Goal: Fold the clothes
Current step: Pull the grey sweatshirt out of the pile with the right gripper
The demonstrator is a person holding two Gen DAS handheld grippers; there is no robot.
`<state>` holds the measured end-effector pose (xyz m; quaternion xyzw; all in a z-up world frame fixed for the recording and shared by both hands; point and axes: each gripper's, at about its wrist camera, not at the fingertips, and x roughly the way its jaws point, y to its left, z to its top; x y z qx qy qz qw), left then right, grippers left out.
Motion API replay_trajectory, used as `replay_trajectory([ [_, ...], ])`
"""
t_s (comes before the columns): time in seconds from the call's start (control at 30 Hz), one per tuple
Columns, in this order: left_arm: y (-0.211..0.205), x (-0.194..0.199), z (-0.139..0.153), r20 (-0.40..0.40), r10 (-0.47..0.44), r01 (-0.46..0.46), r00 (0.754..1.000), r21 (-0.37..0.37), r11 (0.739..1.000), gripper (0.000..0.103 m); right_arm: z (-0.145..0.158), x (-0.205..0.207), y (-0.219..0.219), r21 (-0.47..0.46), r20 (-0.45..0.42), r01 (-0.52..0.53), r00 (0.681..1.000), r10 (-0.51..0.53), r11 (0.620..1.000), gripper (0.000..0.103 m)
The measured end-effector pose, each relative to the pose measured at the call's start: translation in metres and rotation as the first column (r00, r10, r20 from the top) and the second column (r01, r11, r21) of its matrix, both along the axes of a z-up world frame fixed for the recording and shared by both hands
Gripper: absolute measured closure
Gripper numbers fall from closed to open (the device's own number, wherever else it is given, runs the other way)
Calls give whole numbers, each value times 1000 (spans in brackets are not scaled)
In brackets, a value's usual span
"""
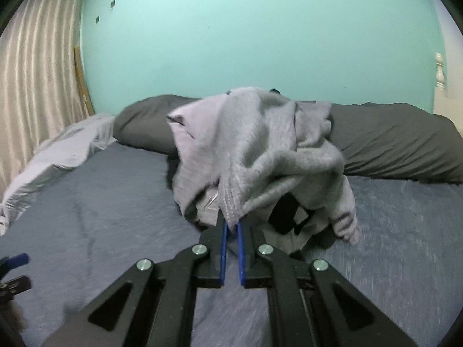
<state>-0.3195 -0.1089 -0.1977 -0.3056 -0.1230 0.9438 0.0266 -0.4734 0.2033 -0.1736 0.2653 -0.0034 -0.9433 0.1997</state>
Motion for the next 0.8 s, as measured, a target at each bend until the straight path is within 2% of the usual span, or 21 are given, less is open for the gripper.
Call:
replay_trajectory([
  [0.27, -2, 70, 21, -15, 3, -2, 1000, 39, 999, 0, 47, 127, -12, -24, 1, -122, 993, 122, 992, 97],
  [0.37, -1, 89, 18, -6, -4, 5, 1000, 61, 998, 0, 49, 172, -22, -2, 37, -178, 983, 178, 984, 97],
  [0.47, 4, 105, 8, 6, -23, 22, 1000, 72, 997, 0, 30, 200, -21, 49, 108, -170, 981, 163, 984, 97],
  [0.57, 9, 114, -4, 16, -42, 40, 999, 75, 996, 0, -3, 210, -4, 92, 210, -111, 974, 89, 990, 97],
  [0.67, 12, 116, -17, 27, -47, 44, 999, 88, 995, 0, -32, 218, 15, 145, 294, -77, 955, 31, 986, 97],
  [0.8, 14, 116, -37, 46, -56, 50, 997, 109, 993, 0, -56, 225, 45, 175, 378, -18, 925, -50, 984, 93],
])
